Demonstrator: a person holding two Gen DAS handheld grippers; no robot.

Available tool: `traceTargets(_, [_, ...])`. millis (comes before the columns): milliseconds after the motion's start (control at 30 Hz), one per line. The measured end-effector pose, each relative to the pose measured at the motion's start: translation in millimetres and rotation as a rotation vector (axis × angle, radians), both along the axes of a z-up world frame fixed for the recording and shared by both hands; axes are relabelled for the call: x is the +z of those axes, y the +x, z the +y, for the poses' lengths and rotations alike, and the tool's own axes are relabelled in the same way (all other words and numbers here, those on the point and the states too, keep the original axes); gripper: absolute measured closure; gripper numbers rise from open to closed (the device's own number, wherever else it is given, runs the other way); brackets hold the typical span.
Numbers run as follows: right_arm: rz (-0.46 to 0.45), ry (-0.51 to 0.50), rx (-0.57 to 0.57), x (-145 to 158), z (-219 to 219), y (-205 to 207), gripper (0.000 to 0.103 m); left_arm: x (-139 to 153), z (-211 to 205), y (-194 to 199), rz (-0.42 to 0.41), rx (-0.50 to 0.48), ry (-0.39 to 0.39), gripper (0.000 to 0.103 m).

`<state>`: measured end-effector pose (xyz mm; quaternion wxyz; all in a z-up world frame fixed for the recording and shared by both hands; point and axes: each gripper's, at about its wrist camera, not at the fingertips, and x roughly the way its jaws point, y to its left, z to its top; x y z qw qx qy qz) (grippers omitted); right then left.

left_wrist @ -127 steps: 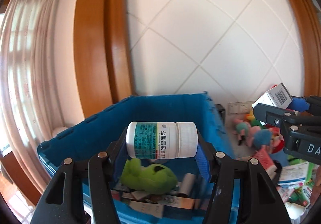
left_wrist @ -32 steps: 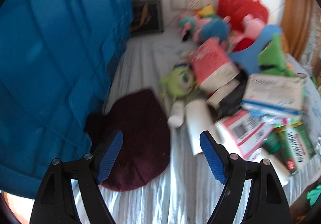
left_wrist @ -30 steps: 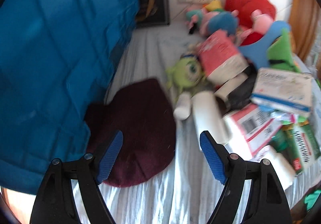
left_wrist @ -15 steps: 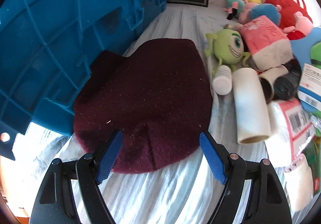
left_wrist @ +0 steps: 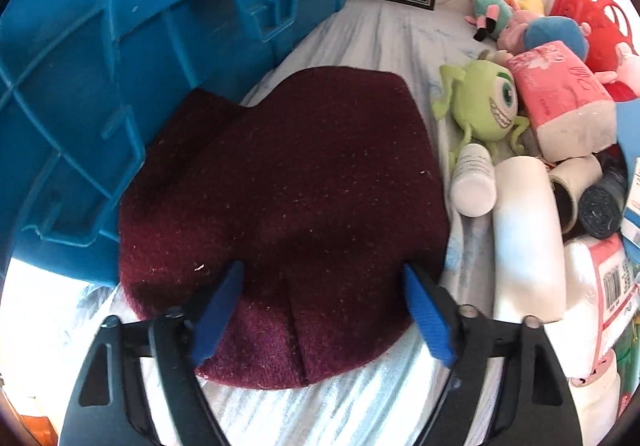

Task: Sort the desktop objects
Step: 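Grasp the maroon beanie with the left tool while the right tool grasps the green hat, then carry the beanie and green hat over the crate and open both tools to drop them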

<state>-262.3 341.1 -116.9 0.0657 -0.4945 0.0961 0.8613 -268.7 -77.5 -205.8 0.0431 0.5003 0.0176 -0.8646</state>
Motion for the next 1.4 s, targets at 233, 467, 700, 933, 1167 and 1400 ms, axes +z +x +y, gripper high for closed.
traceTargets(233, [0.054, 0.032, 0.045, 13, -13, 7, 0.096, 12, 25, -3, 0.016, -0.087, -0.043, 0.089])
traceTargets(467, [0.223, 0.054, -0.006, 66, 2, 29, 0.097, 77, 30, 11, 0.201, -0.096, -0.043, 0.089])
traceTargets(700, [0.377, 0.118, 0.020, 128, -7, 40, 0.097, 148, 27, 23, 0.374, -0.117, 0.022, 0.092])
traceTargets(933, [0.492, 0.184, 0.052, 179, -36, 40, 0.097, 199, 45, 25, 0.495, -0.163, 0.052, 0.103])
traceTargets(1167, [0.512, 0.190, 0.049, 205, -50, 35, 0.097, 206, 63, 9, 0.427, -0.261, 0.064, 0.103])
traceTargets(1400, [0.316, 0.098, -0.039, 141, -20, 26, 0.097, 130, 78, 5, 0.156, -0.337, 0.074, 0.050])
